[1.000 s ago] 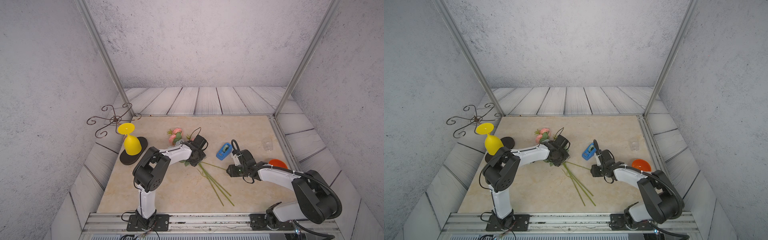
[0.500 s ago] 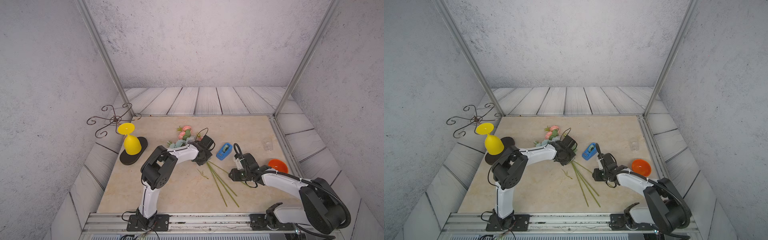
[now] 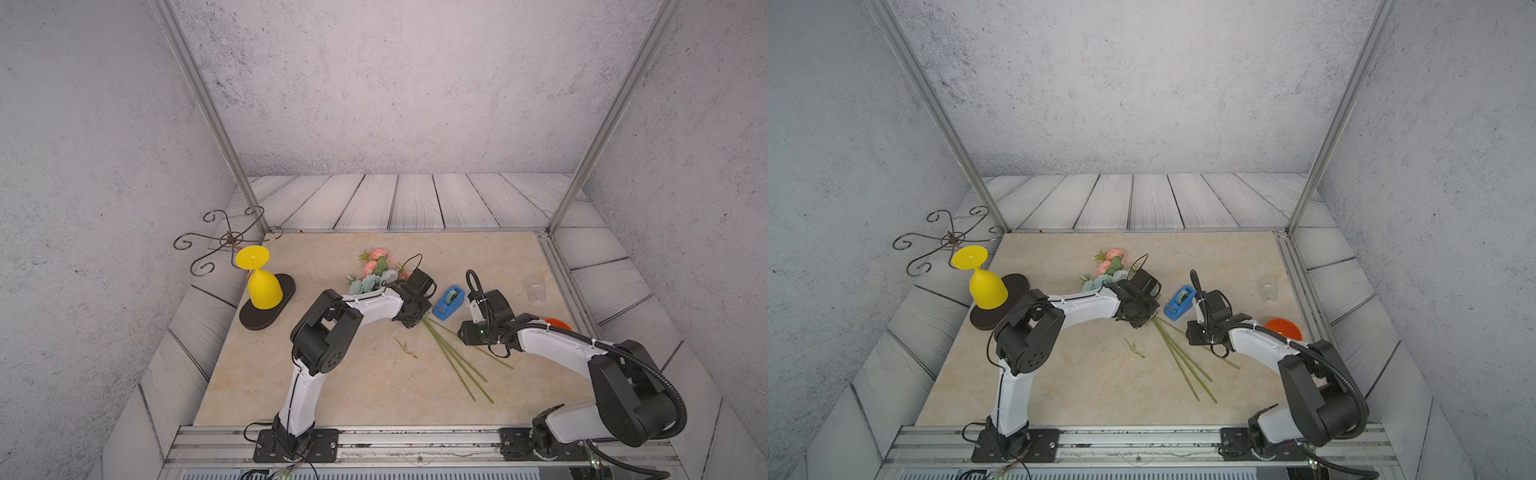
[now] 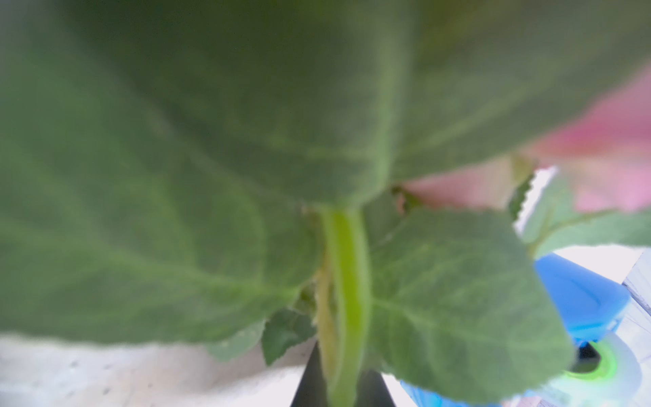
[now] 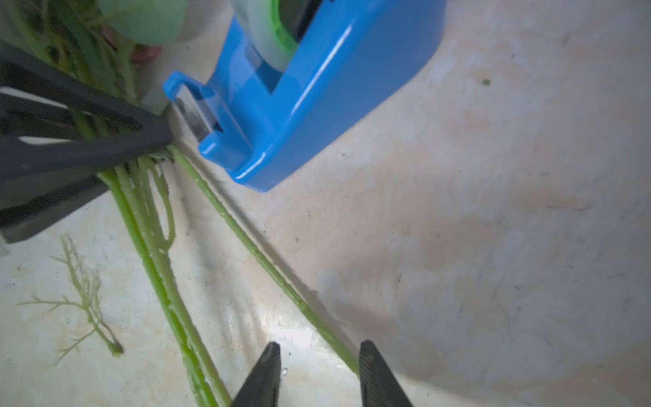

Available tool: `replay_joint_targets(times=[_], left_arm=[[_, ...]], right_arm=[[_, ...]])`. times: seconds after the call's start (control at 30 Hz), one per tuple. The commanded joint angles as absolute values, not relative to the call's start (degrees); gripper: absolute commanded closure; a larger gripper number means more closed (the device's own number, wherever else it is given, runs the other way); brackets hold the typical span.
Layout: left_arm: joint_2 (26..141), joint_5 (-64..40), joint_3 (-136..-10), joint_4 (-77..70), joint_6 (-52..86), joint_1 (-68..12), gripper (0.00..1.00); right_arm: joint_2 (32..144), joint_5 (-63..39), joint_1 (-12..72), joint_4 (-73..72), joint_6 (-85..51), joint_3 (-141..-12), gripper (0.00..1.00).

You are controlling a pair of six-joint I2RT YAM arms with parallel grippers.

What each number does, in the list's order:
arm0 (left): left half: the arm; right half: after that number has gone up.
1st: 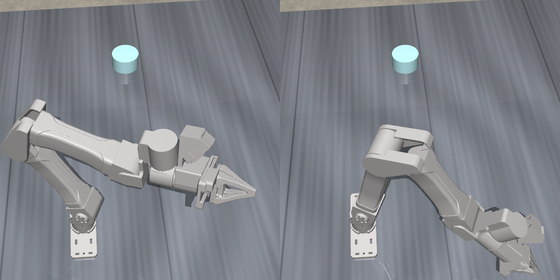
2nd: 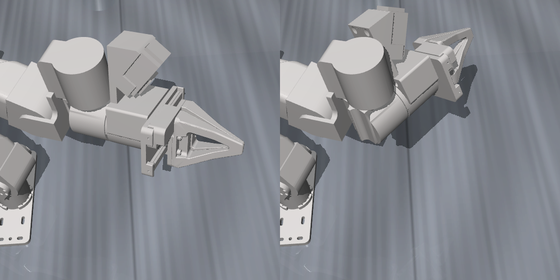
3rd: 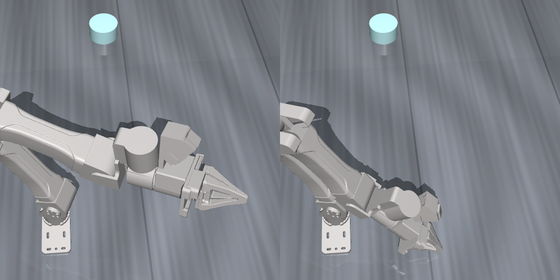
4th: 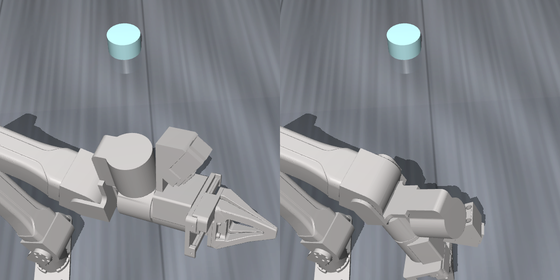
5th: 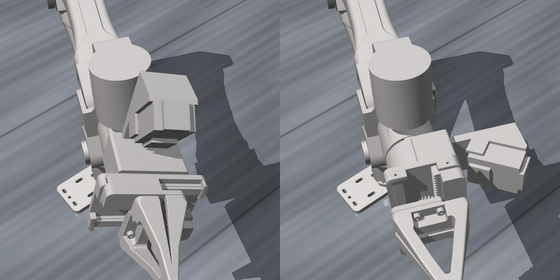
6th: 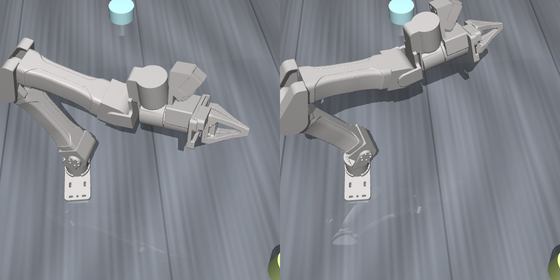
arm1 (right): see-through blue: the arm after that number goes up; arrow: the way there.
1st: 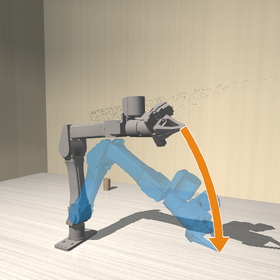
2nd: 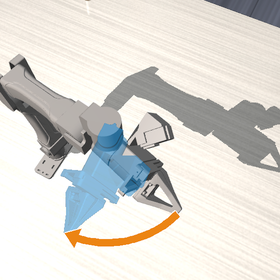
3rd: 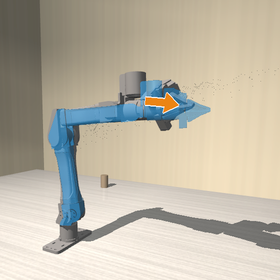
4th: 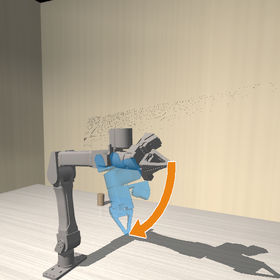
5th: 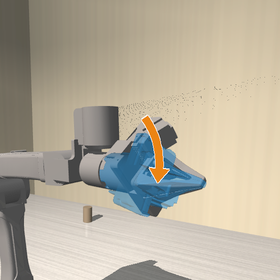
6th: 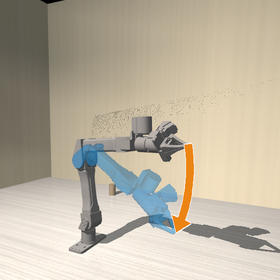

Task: Wrap bouquets with tape
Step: Move the flowers to the center of the board, then gather the flowers at the center of the board.

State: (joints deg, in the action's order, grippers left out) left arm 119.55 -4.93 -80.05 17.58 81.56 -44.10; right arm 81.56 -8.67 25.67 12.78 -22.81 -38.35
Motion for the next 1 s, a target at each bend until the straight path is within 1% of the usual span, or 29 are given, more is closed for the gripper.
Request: replay_joint_targets(times=[0.0, 0.03, 0.2, 0.27, 0.33, 0.37, 0.47, 0.6, 0.67, 0.7, 0.73, 0.8, 0.93, 0.97], left_arm=[[124.6, -4.8, -78.0, 25.1, 81.0, -43.9, 0.78], [124.5, -4.8, -78.1, 25.3, 80.8, -44.0, 0.76], [123.4, -4.8, -77.8, 25.0, 80.8, -43.6, 0.72], [122.2, -4.7, -78.0, 25.5, 80.0, -43.5, 0.64], [120.4, -4.1, -78.5, 27.3, 78.7, -43.5, 0.52], [119.4, -3.6, -78.2, 27.5, 78.2, -43.5, 0.49], [116.9, -3.2, -76.5, 27.2, 78.8, -43.0, 0.45], [115.3, -4.1, -76.1, 27.2, 77.7, -42.1, 0.37], [113.8, -2.7, -76.4, 27.9, 75.4, -42.0, 0.29], [112.8, -1.6, -76.6, 27.9, 73.8, -42.0, 0.21], [111.8, -0.4, -77.0, 28.4, 72.5, -42.0, 0.13], [110.4, 0.0, -77.7, 28.2, 69.5, -41.4, 0.06], [107.7, 1.7, -81.1, 30.5, 62.4, -39.9, 0.06], [107.1, 1.4, -81.8, 30.5, 60.1, -39.7, 0.08]], right_arm=[[80.8, -8.5, 25.6, 12.5, -23.2, -37.3, 0.6], [79.9, -7.9, 25.5, 12.7, -22.6, -37.5, 0.6], [79.4, -7.9, 25.2, 16.5, -19.2, -41.7, 0.6], [79.5, -8.7, 24.9, 16.2, -19.1, -42.2, 0.6], [79.1, -8.9, 24.7, 16.0, -19.3, -42.8, 0.59], [78.9, -8.9, 24.7, 16.0, -19.4, -43.1, 0.59], [78.7, -9.1, 24.4, 16.1, -19.6, -44.1, 0.59], [78.2, -8.6, 24.1, 16.5, -19.6, -45.2, 0.57], [77.5, -8.6, 23.7, 16.1, -19.8, -45.3, 0.56], [77.3, -8.5, 23.6, 16.0, -19.8, -45.5, 0.55], [77.1, -8.5, 23.4, 15.9, -19.9, -45.7, 0.54], [76.6, -8.4, 23.1, 16.2, -20.2, -46.3, 0.47], [74.9, -4.9, 22.4, 17.6, -21.7, -47.5, 0.38], [74.4, -3.8, 22.0, 17.9, -23.2, -47.9, 0.28]])
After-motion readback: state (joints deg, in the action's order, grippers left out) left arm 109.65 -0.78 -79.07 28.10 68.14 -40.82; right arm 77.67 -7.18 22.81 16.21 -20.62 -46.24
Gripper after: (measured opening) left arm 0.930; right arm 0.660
